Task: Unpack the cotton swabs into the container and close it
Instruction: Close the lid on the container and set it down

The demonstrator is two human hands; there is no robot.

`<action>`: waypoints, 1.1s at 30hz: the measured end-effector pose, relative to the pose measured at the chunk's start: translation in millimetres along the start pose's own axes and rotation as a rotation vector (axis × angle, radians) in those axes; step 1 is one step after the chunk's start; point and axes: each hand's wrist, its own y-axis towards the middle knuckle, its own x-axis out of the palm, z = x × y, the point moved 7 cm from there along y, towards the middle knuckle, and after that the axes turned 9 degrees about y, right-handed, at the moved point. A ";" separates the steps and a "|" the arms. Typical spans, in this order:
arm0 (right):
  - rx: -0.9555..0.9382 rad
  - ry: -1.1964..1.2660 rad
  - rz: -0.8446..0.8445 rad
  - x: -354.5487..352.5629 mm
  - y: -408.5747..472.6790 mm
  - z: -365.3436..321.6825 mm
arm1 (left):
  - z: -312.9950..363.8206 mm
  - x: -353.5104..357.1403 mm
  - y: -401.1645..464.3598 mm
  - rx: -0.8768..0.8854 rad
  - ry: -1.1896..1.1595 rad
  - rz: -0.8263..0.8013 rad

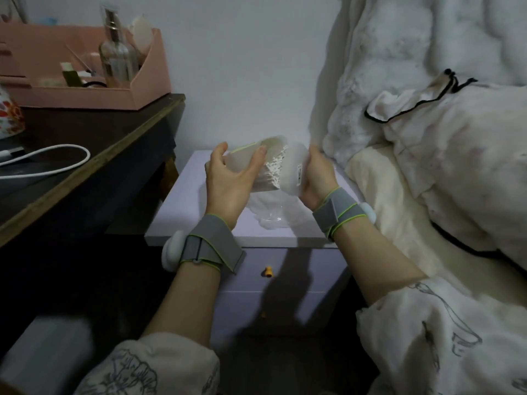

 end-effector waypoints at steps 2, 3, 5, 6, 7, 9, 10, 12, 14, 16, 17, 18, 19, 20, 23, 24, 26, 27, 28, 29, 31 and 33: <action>0.004 -0.009 -0.005 -2.0 -1.2 -1.2 | 3.3 8.0 -3.9 0.021 0.013 -0.031; 0.000 -0.028 -0.004 -3.5 -1.6 -1.9 | 5.1 12.9 -6.9 0.034 0.028 -0.049; -0.028 -0.036 -0.001 -9.3 -1.4 -5.7 | 6.8 21.1 -11.4 0.039 0.006 -0.086; -0.043 -0.025 -0.009 -10.4 -1.8 -6.8 | 5.5 22.3 -11.8 0.024 -0.038 -0.105; -0.056 -0.009 -0.006 -12.6 -0.7 -7.8 | 4.0 23.7 -11.4 0.007 -0.092 -0.129; -0.054 0.027 -0.014 -15.8 3.1 -6.4 | 1.7 26.5 -11.0 -0.019 -0.213 -0.191; -0.043 0.044 -0.024 -16.9 4.0 -5.6 | 0.8 28.4 -11.0 -0.023 -0.271 -0.220; -0.039 0.059 -0.024 -17.4 5.5 -5.2 | -0.9 32.2 -11.7 -0.040 -0.377 -0.252; -0.025 0.039 -0.022 -15.5 3.4 -3.2 | -3.2 37.7 -14.4 -0.076 -0.459 -0.302; 0.015 0.010 -0.040 -17.3 6.7 5.1 | -5.1 44.5 -18.0 -0.112 -0.480 -0.377; 0.029 -0.009 -0.044 -19.1 5.2 7.5 | -5.0 46.5 -19.4 -0.117 -0.480 -0.399; 0.037 0.006 -0.044 -20.7 3.2 8.5 | -4.0 47.2 -20.2 -0.116 -0.481 -0.399; 0.033 0.021 -0.038 -22.7 2.1 7.7 | -2.9 47.2 -20.2 -0.113 -0.479 -0.384; 0.031 0.057 -0.053 -23.1 0.9 6.4 | -2.2 47.1 -19.6 -0.112 -0.475 -0.363; 0.048 0.154 -0.134 -21.0 0.6 2.8 | -1.3 47.0 -15.7 -0.116 -0.482 -0.304; 0.043 0.181 -0.154 -18.7 -2.8 -0.6 | -0.8 45.2 -14.2 -0.114 -0.497 -0.285; 0.016 0.220 -0.171 -15.3 -11.2 -9.9 | 0.8 42.2 -11.7 -0.106 -0.521 -0.254; 0.000 0.220 -0.176 -14.1 -17.1 -14.8 | 2.1 40.6 -12.0 -0.097 -0.522 -0.244; -0.019 0.200 -0.176 -13.4 -22.2 -18.1 | 3.7 39.5 -12.7 -0.087 -0.517 -0.238; -0.036 0.173 -0.173 -12.8 -26.0 -19.5 | 5.7 38.9 -14.1 -0.075 -0.510 -0.237; -0.062 0.131 -0.158 -13.8 -28.9 -20.7 | 8.8 38.1 -16.3 -0.056 -0.493 -0.235; -0.090 0.123 -0.156 -14.8 -29.7 -23.4 | 10.7 35.9 -16.4 -0.033 -0.454 -0.214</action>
